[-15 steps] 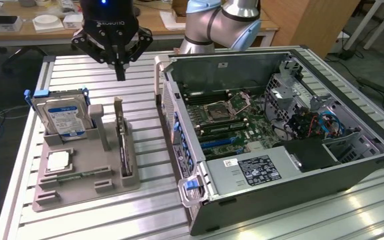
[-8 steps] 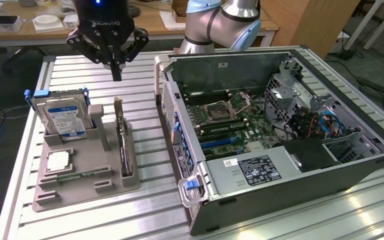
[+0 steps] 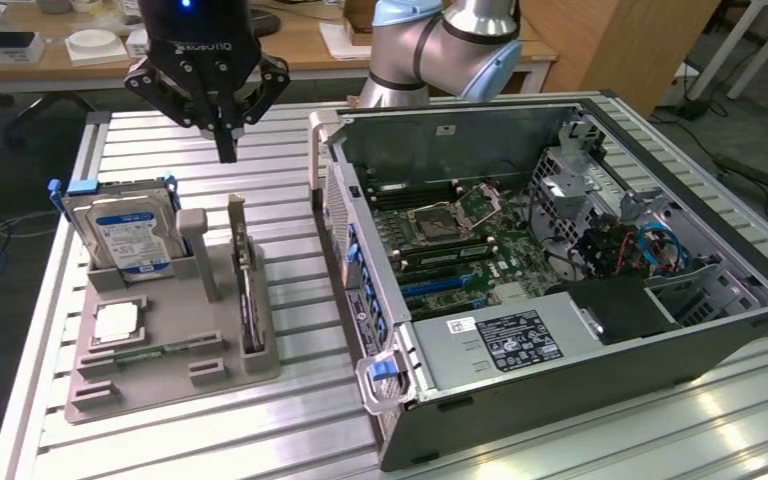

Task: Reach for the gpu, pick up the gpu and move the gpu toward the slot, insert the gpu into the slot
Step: 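Reach for the gpu, then pick up the gpu and move the gpu toward the slot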

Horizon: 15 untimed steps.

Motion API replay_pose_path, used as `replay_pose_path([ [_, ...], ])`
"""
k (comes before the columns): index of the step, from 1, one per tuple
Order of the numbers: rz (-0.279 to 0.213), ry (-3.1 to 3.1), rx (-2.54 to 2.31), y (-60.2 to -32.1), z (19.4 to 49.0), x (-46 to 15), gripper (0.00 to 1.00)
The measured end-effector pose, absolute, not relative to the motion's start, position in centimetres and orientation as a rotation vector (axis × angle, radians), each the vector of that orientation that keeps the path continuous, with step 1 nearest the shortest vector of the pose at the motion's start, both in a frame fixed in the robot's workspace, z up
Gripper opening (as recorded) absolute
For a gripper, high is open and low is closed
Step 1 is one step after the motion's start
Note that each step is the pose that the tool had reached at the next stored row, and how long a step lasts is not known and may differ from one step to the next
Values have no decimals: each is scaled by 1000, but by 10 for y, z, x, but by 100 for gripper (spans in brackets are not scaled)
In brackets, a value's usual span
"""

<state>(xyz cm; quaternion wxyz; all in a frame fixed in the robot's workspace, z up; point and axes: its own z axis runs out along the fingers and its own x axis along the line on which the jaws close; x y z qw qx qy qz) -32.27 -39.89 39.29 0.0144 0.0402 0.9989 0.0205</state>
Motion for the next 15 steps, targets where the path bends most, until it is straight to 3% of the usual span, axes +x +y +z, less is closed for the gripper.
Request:
replay_pose_path([
  [15, 64, 3110, 125, -399, 393, -324, 10],
])
